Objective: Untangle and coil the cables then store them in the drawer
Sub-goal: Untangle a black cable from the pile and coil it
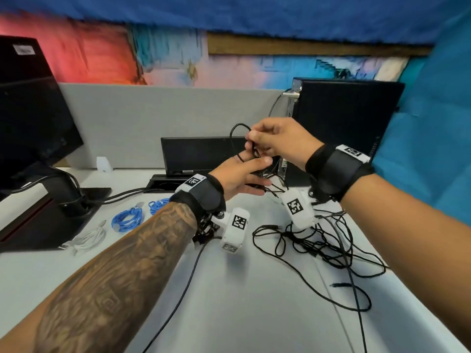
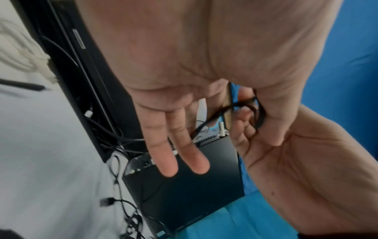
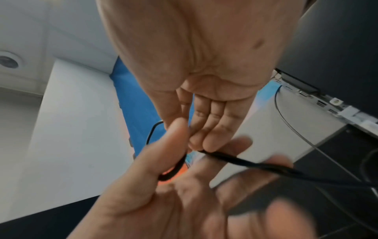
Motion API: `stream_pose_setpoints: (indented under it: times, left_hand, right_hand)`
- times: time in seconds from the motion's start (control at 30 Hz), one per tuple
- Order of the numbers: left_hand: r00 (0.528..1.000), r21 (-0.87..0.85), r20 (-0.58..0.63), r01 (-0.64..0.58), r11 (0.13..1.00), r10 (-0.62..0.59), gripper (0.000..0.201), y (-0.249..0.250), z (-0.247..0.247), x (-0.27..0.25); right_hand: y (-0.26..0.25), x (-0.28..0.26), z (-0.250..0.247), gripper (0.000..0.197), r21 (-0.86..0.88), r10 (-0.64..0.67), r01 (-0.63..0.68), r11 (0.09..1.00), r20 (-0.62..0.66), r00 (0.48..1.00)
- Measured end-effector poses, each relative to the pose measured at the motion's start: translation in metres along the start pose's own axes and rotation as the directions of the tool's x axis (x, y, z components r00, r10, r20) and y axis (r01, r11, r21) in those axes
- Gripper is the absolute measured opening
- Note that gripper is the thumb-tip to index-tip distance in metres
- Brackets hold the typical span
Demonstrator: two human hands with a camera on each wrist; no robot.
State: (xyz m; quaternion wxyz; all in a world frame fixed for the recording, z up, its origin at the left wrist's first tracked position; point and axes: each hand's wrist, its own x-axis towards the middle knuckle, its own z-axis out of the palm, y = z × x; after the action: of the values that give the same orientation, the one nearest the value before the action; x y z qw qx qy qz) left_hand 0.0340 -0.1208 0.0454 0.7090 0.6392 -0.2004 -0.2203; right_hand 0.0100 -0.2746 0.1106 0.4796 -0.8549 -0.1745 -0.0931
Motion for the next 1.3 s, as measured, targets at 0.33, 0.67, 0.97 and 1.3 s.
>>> stream_pose_setpoints:
  times: [0.33, 0.67, 0.97, 1.3]
  left_hand:
    - [0.946, -0.031, -0.179, -0.280, 0.960, 0.270, 0.020, 0.058, 0.004, 0.009]
    - [0.820, 0.007, -0.359, -0.475, 0.880, 0.446, 0.023, 0.112, -0.008, 0.005]
    - [0.633, 0.000, -0.658, -0.540, 0.841, 0.407, 0.028, 0.116, -0.041, 0.006]
    - [0.553, -0.159, -0.811, -0.522, 0.838, 0.191, 0.038, 0.120, -0.090, -0.006]
  right_hand:
    - [0.042, -0.026, -0.006, 0.032, -0.047, 0.075, -0.074, 0.996, 0.019, 0.997]
    - [0.098, -0.031, -0.032, 0.011, -0.240, 0.229, -0.195, 0.951, 0.120, 0.966]
    - [0.111, -0.043, -0.070, 0.008, -0.304, 0.337, -0.315, 0.899, 0.020, 0.941]
    - [0.140, -0.062, -0.106, 0.029, -0.170, 0.556, -0.575, 0.800, -0.148, 0.818]
